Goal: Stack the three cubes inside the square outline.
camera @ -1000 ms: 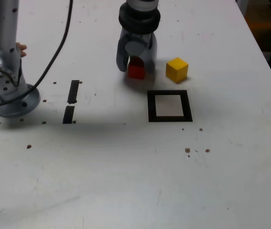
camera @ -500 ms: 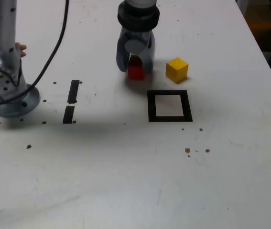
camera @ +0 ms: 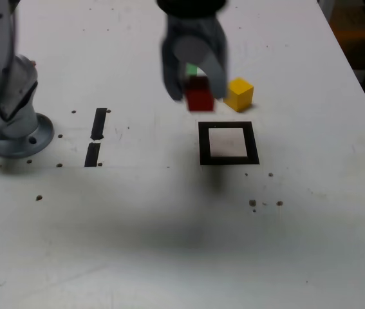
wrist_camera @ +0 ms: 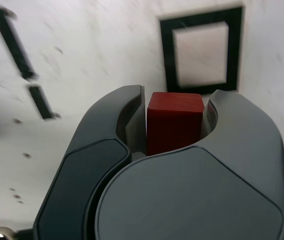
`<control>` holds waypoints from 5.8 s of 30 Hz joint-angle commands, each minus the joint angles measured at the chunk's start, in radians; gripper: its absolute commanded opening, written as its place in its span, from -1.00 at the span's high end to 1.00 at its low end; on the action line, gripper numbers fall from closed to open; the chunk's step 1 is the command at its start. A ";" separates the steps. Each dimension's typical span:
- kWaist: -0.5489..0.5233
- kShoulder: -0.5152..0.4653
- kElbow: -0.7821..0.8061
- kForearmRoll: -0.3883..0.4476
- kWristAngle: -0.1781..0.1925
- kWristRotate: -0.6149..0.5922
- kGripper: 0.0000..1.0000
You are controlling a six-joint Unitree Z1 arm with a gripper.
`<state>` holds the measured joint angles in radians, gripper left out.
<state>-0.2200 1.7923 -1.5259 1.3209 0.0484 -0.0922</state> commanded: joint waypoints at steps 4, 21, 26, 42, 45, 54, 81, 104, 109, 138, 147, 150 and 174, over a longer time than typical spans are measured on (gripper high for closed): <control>-0.031 0.114 -0.092 0.035 0.000 -0.053 0.64; 0.064 0.223 0.068 -0.184 -0.004 -0.115 0.64; 0.070 0.228 0.063 -0.187 0.000 -0.115 0.64; 0.071 0.242 0.050 -0.194 0.015 -0.113 -0.25; 0.071 0.239 0.045 -0.187 0.016 -0.111 -0.63; 0.071 0.164 -0.004 -0.053 0.092 -0.106 -0.83; 0.332 0.198 -0.016 -0.141 0.195 0.771 -0.86; 0.346 0.259 0.027 -0.317 0.134 0.868 -0.68; 0.346 0.255 0.062 -0.341 0.124 0.860 -0.54; 0.210 0.072 0.052 -0.151 0.145 0.396 0.57; -0.088 0.097 -0.224 0.098 0.138 -0.033 0.57; -0.112 0.151 -0.219 0.096 0.111 -0.087 0.57; -0.065 0.212 -0.067 -0.043 0.125 -0.230 0.55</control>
<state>-0.2864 2.0012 -1.5941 1.2797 0.1726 -0.3234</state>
